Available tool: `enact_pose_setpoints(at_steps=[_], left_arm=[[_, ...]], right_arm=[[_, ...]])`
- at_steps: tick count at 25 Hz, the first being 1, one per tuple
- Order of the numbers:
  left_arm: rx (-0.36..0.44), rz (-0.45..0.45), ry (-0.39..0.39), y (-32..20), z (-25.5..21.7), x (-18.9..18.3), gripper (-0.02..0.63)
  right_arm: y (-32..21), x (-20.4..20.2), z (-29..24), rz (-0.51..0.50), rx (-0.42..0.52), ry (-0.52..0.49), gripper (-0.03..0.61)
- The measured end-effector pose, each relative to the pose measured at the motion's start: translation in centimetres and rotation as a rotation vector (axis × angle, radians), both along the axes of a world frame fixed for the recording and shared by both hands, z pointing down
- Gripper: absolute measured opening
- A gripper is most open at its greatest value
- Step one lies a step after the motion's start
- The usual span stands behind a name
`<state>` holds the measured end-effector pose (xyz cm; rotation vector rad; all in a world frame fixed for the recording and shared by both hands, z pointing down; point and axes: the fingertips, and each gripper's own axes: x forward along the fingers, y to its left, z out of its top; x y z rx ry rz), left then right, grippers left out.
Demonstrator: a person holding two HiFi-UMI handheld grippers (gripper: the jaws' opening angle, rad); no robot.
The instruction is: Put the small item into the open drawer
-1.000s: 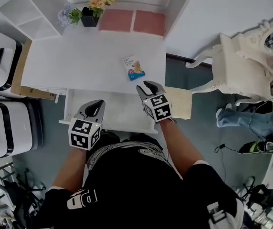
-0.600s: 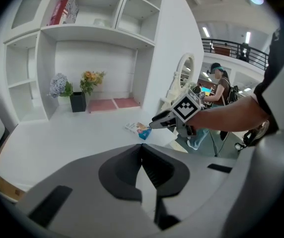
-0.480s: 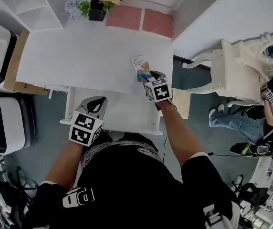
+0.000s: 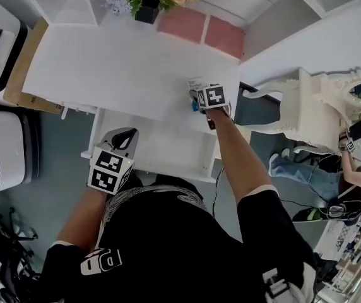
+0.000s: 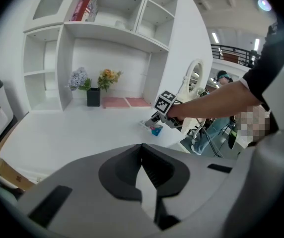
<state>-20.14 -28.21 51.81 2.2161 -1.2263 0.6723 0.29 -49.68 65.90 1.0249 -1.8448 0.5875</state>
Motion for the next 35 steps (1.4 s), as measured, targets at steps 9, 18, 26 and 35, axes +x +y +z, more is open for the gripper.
enact_pose_setpoints(at_steps=[9, 18, 26, 35], left_arm=[[-0.014, -0.103, 0.019, 1.5, 0.4, -3.2, 0.014], [-0.017, -0.153, 0.035, 2.5, 0.7, -4.6, 0.014], [-0.009, -0.158, 0.046, 3.3, 0.3, -5.0, 0.014], [0.006, -0.156, 0.047, 3.1, -0.3, -5.5, 0.014]], right_arm=[[-1.5, -1.1, 2.5, 0.024, -0.106, 0.028, 0.394], [-1.7, -1.3, 3.1, 0.027, -0.123, 0.067, 0.397], [-1.6, -1.3, 3.1, 0.034, -0.102, 0.06, 0.403], [-1.1, -1.1, 2.5, 0.004, -0.091, 0.074, 0.403]])
